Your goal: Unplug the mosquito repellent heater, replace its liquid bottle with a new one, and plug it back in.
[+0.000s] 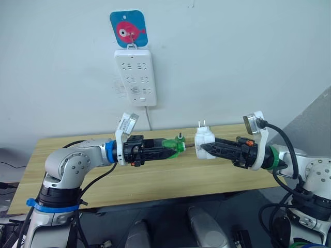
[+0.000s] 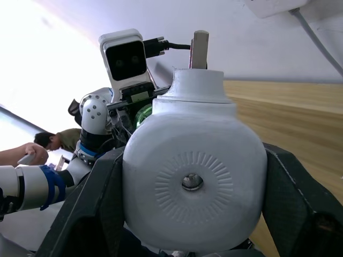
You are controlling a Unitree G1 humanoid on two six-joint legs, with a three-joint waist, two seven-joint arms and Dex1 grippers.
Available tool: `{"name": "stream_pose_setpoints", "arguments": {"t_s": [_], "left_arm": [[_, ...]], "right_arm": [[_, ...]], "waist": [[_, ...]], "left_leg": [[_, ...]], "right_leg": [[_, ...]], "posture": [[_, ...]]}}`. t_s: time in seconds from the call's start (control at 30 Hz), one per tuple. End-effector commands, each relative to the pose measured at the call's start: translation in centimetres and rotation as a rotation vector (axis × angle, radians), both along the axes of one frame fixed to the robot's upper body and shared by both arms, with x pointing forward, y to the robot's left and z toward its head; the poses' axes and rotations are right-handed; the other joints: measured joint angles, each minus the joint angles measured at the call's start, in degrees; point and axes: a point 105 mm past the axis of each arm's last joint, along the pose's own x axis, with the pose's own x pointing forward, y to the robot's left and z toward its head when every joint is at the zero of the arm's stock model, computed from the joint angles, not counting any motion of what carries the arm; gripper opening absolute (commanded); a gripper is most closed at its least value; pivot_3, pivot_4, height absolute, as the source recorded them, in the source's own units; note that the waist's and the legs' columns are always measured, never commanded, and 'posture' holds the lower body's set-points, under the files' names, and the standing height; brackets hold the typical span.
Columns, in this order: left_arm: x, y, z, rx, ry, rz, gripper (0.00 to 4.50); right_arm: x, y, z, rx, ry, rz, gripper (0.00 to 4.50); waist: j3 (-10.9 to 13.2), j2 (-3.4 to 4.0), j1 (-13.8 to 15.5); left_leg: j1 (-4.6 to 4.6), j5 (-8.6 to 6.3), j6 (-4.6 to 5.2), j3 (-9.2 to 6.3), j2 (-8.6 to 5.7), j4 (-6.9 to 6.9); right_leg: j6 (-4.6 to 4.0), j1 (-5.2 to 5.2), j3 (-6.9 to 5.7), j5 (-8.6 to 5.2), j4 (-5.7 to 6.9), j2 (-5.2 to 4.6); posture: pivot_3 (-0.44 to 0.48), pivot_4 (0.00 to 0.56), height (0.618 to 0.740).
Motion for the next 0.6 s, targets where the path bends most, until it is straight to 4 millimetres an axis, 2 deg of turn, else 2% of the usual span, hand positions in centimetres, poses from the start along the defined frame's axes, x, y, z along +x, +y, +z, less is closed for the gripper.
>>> {"name": "stream_pose_setpoints", "arguments": {"t_s": [0.03,0.6], "left_arm": [[-0.67,-0.52,0.67,-0.012,-0.044,-0.043,2.24],[-1.38,-1.09,0.11,0.015,-0.062,-0.1,2.24]], "right_arm": [[-0.72,0.37,0.38,0.01,-0.011,0.039,2.99],[-0.97,1.25,0.57,0.021,0.001,0.049,2.99]], "waist": [[0.0,0.0,0.0],[0.0,0.0,0.0]], "left_leg": [[0.0,0.0,0.0,0.0,0.0,0.0],[-0.05,0.0,0.01,0.05,0.0,-0.12]], "right_leg": [[0.0,0.0,0.0,0.0,-0.01,0.0],[0.0,0.0,0.04,0.0,-0.23,-0.01]], "posture": [[-0.246,0.177,0.74],[-0.253,0.171,0.74]]}}
